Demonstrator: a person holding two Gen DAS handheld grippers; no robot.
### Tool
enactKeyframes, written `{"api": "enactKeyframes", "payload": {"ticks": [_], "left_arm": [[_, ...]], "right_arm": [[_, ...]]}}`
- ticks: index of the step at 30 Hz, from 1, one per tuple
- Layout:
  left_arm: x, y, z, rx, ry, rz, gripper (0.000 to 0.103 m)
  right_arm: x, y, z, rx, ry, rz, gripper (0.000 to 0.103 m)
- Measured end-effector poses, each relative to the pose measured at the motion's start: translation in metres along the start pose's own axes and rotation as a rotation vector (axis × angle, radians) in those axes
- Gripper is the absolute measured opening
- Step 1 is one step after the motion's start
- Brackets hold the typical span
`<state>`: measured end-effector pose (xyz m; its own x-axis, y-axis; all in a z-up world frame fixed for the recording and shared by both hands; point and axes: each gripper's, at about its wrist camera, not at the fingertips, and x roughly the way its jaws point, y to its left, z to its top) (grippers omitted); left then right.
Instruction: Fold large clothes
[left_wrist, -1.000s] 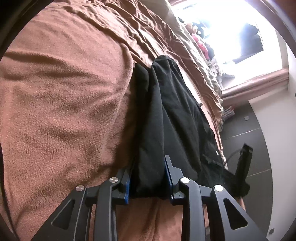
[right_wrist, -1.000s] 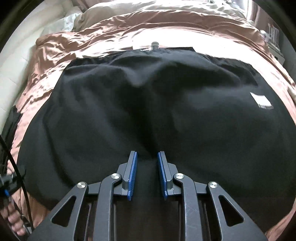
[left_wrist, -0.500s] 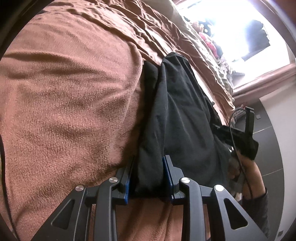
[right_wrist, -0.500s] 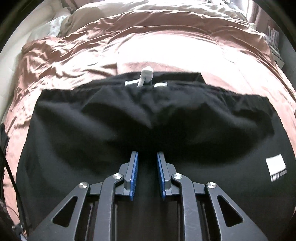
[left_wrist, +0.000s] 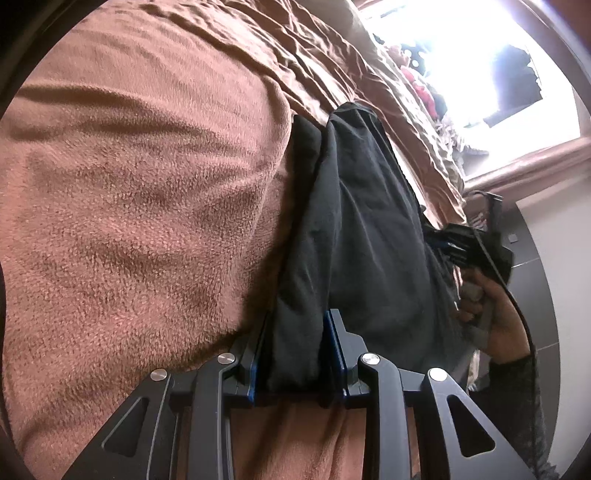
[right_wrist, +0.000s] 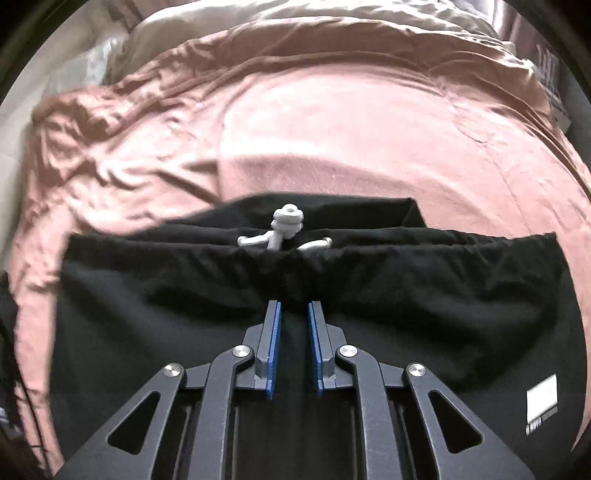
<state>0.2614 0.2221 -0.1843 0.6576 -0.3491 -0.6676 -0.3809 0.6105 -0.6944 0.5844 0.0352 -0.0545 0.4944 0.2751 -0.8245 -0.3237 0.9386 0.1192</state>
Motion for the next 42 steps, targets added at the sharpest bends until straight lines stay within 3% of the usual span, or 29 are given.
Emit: {"api": "enactKeyframes", "payload": {"ticks": [3, 6, 12, 19, 25, 32, 39, 41, 42], "left_arm": [[0.000, -0.001, 0.001, -0.002, -0.002, -0.013, 0.024], [-0.006, -0.005, 0.000, -0.004, -0.020, -0.035, 0.018], [-0.026, -0.017, 0.000, -0.021, -0.083, -0.145, 0.014], [-0.048, -0.061, 0.003, 0.076, -0.122, -0.219, 0.012], [-0.058, -0.112, 0.006, 0.180, -0.137, -0.268, 0.012], [-0.059, -0.181, 0.002, 0.328, -0.121, -0.286, 0.012], [-0.049, -0.234, -0.006, 0.420, -0.092, -0.300, 0.012], [-0.044, -0.248, -0.012, 0.443, -0.081, -0.304, 0.012], [-0.041, -0.254, -0.014, 0.451, -0.074, -0.306, 0.012]], "right_arm": [[-0.032, 0.004, -0.013, -0.059, -0.047, -0.008, 0.012], [-0.051, 0.001, -0.037, -0.075, -0.021, 0.066, 0.012], [-0.082, -0.014, -0.089, -0.080, -0.025, 0.128, 0.012], [-0.103, -0.031, -0.146, -0.078, -0.024, 0.171, 0.012], [-0.095, -0.044, -0.190, -0.001, 0.009, 0.226, 0.012], [-0.094, -0.055, -0.204, 0.033, 0.008, 0.272, 0.012], [-0.130, -0.093, -0.206, 0.078, -0.084, 0.292, 0.013], [-0.139, -0.110, -0.209, 0.111, -0.109, 0.306, 0.022], [-0.146, -0.121, -0.211, 0.133, -0.127, 0.315, 0.045]]}}
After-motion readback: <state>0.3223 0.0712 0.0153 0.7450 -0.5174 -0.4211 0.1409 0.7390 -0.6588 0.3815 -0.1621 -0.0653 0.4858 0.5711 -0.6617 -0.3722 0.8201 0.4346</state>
